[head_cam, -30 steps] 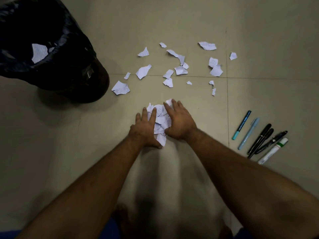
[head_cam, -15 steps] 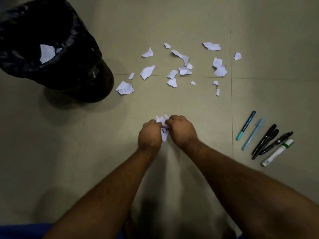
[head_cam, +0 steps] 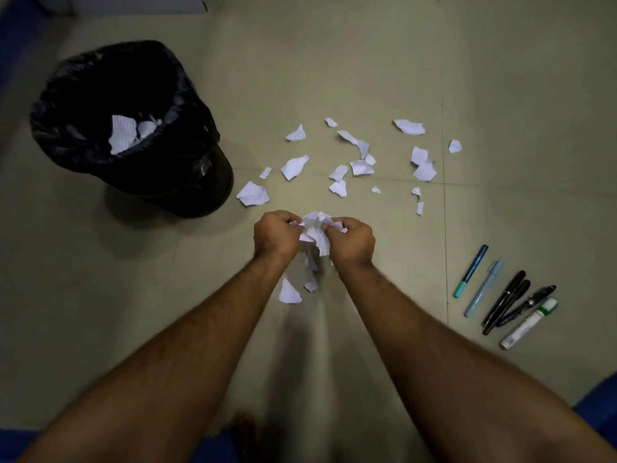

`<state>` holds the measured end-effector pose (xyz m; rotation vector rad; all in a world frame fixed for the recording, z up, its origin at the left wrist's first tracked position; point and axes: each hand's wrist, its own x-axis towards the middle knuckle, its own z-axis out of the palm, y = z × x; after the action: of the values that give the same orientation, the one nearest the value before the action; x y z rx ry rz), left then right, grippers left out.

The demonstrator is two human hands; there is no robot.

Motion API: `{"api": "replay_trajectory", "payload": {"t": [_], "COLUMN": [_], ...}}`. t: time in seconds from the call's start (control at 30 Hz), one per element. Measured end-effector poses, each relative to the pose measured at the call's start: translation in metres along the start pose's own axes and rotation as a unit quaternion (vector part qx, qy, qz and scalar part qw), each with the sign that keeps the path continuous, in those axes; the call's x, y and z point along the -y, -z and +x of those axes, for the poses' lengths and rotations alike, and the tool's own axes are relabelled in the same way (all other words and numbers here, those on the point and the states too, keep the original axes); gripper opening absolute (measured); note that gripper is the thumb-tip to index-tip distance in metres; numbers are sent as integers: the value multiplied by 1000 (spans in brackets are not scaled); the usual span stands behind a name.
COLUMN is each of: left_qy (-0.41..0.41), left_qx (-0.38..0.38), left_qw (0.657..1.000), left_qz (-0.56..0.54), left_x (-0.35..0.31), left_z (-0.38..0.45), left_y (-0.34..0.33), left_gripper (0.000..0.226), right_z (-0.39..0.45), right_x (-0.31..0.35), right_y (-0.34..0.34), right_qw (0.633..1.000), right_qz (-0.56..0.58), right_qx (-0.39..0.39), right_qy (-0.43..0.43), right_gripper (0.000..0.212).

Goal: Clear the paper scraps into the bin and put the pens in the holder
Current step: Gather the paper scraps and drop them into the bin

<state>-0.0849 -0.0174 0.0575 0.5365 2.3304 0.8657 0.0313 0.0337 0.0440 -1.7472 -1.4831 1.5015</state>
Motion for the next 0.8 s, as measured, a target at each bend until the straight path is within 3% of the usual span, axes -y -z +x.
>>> {"api": "replay_trajectory", "payload": {"t": [0.17, 0.3, 0.43, 0.6, 0.8], "left_qy": [-87, -159, -193, -166, -130], "left_qx": [-71, -153, -218, -284, -215], "left_qw": [993, 975, 957, 944, 967], "left_qz": [-29, -7, 0, 8, 42], "left_x": [-64, -120, -140, -119, -67], "left_z": [13, 18, 37, 71, 103], "left_y": [48, 117, 189, 255, 265], "left_gripper": [9, 15, 15, 20, 33], "right_z": [0, -13, -28, -48, -39], "right_x": [83, 160, 225, 275, 283], "right_y": [-14, -38, -82, -140, -183], "right_qw": [993, 967, 956, 962, 934], "right_qz": [106, 245, 261, 62, -166], "right_qx": [-12, 29, 59, 61, 145], "right_qy": [41, 61, 119, 260, 281], "right_gripper": [21, 20, 16, 18, 21]}}
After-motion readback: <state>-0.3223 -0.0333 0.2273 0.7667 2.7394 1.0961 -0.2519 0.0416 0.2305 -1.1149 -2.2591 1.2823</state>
